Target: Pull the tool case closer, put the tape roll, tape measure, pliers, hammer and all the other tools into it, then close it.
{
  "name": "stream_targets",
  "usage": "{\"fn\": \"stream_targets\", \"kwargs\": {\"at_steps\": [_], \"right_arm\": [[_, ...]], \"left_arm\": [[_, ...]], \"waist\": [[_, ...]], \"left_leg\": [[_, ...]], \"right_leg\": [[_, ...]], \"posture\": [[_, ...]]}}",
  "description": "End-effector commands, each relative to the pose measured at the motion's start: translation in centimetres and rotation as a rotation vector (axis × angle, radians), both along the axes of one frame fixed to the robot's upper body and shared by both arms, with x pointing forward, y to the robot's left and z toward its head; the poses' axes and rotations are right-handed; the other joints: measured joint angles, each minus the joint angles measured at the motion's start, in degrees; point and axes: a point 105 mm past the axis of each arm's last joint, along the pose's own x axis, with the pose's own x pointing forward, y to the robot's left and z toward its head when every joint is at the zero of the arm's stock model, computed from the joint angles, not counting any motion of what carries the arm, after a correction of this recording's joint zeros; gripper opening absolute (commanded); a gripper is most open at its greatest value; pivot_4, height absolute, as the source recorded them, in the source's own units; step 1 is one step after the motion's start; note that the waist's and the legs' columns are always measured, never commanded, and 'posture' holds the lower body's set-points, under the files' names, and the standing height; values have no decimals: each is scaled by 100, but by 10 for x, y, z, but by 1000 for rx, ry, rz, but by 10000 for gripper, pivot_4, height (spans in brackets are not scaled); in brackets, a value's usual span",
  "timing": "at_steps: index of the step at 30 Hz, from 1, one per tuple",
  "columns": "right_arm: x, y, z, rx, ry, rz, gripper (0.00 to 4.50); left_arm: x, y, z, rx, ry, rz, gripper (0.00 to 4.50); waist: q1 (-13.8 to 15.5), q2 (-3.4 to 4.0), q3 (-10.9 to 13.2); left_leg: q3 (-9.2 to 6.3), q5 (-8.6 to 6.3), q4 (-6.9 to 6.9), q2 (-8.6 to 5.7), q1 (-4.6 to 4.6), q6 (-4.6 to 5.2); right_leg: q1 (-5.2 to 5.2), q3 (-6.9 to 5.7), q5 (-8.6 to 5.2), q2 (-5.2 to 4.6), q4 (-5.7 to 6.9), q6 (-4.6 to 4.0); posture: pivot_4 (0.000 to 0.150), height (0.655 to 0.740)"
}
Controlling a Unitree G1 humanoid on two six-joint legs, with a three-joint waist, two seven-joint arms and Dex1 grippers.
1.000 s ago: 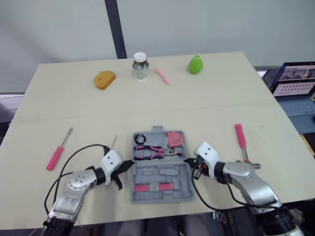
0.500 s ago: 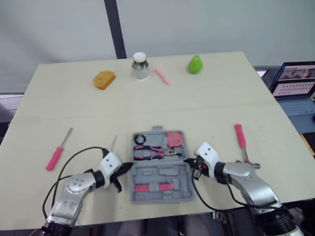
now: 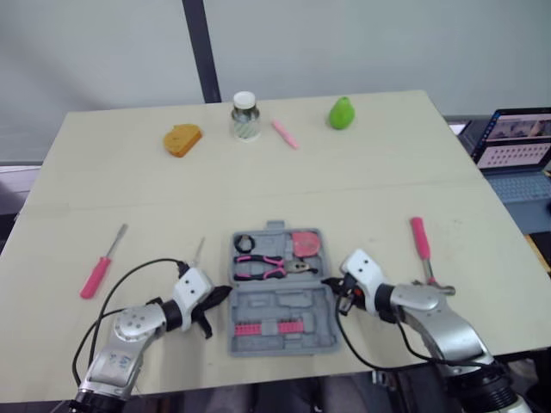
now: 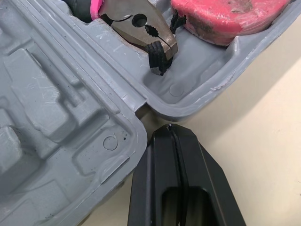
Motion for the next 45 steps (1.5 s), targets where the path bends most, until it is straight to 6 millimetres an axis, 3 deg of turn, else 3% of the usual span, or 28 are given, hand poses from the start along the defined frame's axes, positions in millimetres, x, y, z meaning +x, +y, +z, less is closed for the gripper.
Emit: {"fn": "stream_targets", "kwargs": {"at_steps": [1, 4, 7, 13, 17, 18, 21, 27, 28, 29, 35, 45], "right_arm": [[-4, -13, 1, -20, -6, -19, 0], [-6, -30, 5, -45, -13, -43, 0], [-10, -45, 21, -53, -33, -42, 0], [-36, -49, 56, 2, -26, 45, 0], [-53, -59, 53, -10, 23, 63, 0], [-57, -62, 52, -11, 35, 63, 0], [-67, -66, 47, 10, 80, 78, 7384], [-80, -66, 41, 38, 98, 115, 36501], [-82, -66, 41, 44, 86, 124, 40446], [-86, -66, 41, 51, 74, 131, 44512], [-96, -70, 35, 38, 68, 154, 44512], [-96, -70, 33, 42, 74, 159, 44512]], "left_arm": [[0, 11, 13, -26, -15, 23, 517], [-4, 18, 24, -86, 2, 35, 517], [-12, 22, 49, -193, 21, 28, 517], [-39, 42, 73, -215, 57, -1, 517], [-62, 57, 78, -231, 52, -21, 517], [-67, 62, 76, -233, 61, -7, 2751], [-79, 74, 69, -231, 75, 22, 11886], [-98, 80, 56, -236, 67, 26, 41841], [-102, 80, 53, -245, 60, 30, 44995], [-106, 80, 50, -250, 61, 30, 45000], [-118, 80, 40, -244, 59, 33, 45000], [-116, 76, 41, -241, 31, 35, 45000]], "waist": [[0, 0, 0], [22, 0, 0], [28, -1, 1], [-7, 2, 0], [6, 1, 0], [16, 0, 1], [32, -1, 1], [40, -4, 2], [38, -4, 2], [38, -3, 2], [39, -12, 1], [38, -12, 1]], "left_leg": [[0, 0, 0, 0, 0, 0], [0, 0, 2, -2, -1, 1], [-1, -1, 3, -9, -1, 4], [6, -3, -4, 10, 0, 0], [9, -8, -7, 22, 0, 0], [12, -10, -5, 21, 0, 3], [14, -13, 5, 17, 1, 9], [13, -19, 3, 15, -1, 14], [13, -19, 2, 15, -1, 13], [14, -20, 3, 15, -1, 14], [17, -23, 4, 17, 0, 15], [17, -30, 5, 17, 1, 18]], "right_leg": [[0, 0, 0, 0, 0, 0], [1, 0, 0, -4, -3, 0], [4, 0, 0, -31, -6, 0], [4, -3, -3, -27, -26, -6], [12, -5, -4, -14, -49, -7], [14, -6, -4, -16, -52, -7], [21, -5, -2, -22, -53, -4], [22, -6, -1, -28, -61, -4], [22, -6, -1, -28, -63, -4], [22, -6, -1, -28, -63, -4], [24, -7, -1, -24, -66, -4], [25, -5, -1, -25, -69, -4]], "posture": [[1500, 7391], [1500, 7391], [1500, 7391], [1500, 7391], [1500, 7391], [1500, 7391], [1500, 7391], [1500, 7391], [1500, 7391], [1500, 7391], [1500, 7391], [1500, 7391]]}}
